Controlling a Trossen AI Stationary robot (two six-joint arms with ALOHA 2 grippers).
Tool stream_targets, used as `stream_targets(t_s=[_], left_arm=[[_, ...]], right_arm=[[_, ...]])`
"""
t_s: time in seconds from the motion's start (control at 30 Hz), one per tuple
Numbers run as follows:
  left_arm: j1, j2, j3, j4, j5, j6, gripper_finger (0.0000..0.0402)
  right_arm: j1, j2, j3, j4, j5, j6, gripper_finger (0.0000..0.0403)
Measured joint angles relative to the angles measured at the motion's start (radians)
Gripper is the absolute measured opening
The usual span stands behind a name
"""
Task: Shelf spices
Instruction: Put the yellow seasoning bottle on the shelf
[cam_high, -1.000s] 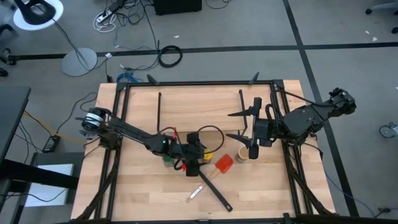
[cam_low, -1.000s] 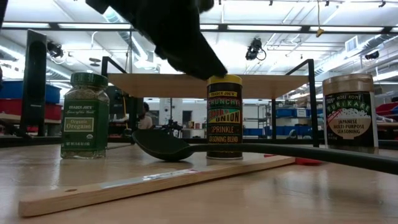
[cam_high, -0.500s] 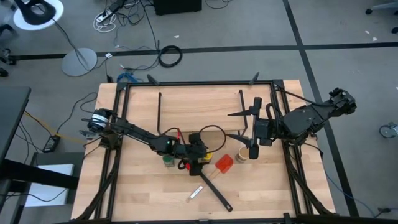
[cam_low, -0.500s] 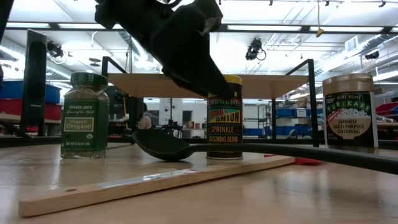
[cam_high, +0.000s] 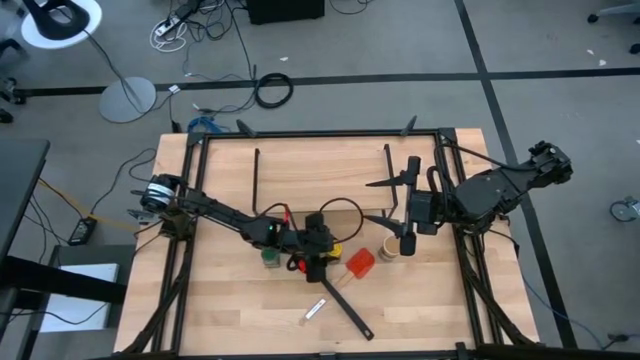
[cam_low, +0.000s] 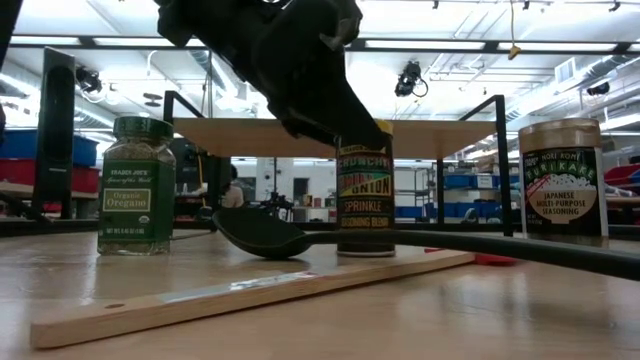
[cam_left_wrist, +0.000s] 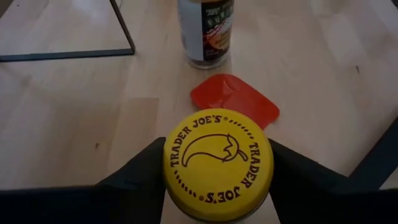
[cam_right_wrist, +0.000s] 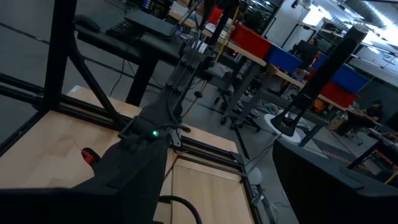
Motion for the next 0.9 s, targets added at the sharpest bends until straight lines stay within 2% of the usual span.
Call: stream_targets(t_s=[0.17,0.43,0.73,0.9], left_arm=[[0.0,0.0,0.071,-0.081,0.001,0.003,0.0218],[-0.005,0.0,0.341,-0.356,-0.007,0.093,0.0218],[-0.001,-0.008,0.69,-0.686,-0.139,0.258,0.0218],[0.081,-0.059,0.809,-0.81,-0.183,0.303,0.0218]], right_arm=[[0.0,0.0,0.0,0.001,0.0,-0.001,0.029],[0.0,0.0,0.0,0.001,0.0,-0.004,0.029],[0.0,0.0,0.0,0.0,0.0,-0.004,0.029],[0.004,0.0,0.001,-0.001,0.001,-0.005,0.029]])
